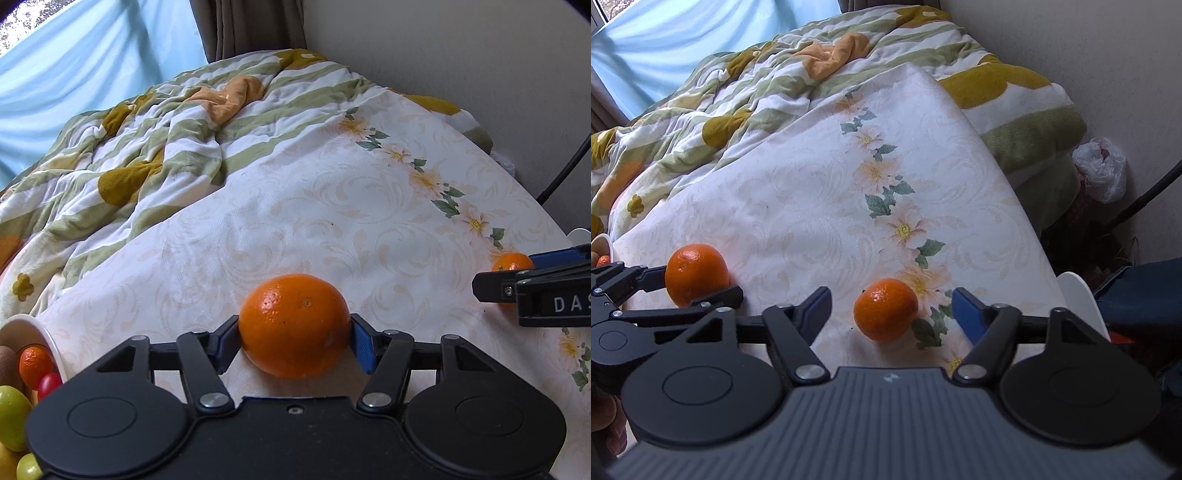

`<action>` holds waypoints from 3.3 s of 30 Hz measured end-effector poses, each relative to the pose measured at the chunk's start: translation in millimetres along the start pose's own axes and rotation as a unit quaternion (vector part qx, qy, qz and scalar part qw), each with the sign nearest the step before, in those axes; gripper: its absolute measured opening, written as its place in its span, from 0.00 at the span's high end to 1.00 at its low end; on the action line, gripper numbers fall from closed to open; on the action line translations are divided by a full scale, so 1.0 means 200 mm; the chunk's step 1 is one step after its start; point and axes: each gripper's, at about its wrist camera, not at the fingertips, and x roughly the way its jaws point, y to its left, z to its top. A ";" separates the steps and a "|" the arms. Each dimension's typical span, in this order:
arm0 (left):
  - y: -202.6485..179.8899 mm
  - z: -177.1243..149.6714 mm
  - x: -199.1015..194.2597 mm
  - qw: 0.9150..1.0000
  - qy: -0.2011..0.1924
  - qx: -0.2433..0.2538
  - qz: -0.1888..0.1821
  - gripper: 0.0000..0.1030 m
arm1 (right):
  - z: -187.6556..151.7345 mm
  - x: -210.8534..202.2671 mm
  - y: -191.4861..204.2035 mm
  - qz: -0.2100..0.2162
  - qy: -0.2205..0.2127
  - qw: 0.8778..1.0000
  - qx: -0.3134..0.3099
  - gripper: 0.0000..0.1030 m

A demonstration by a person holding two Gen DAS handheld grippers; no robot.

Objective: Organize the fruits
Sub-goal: 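Grasp the last orange with the left tool while the right tool grasps a mandarin, then carry the orange and mandarin in both tools over the white bowl, then open the left tool on the orange while the right tool releases the mandarin into the bowl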

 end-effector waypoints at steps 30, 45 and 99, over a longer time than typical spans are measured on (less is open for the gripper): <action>0.02 -0.15 -0.54 0.989 -0.083 -0.093 0.074 0.38 | -0.03 -0.29 0.13 0.047 -0.048 0.995 -0.080 0.50; 0.01 -0.46 -1.05 0.951 -0.157 -0.218 0.153 0.37 | -0.14 -0.66 0.34 0.123 -0.111 0.970 -0.180 0.50; 1.06 -0.43 -0.57 0.964 -0.066 -0.191 0.172 0.09 | 0.14 -0.09 1.51 0.141 -0.047 0.959 -0.243 0.50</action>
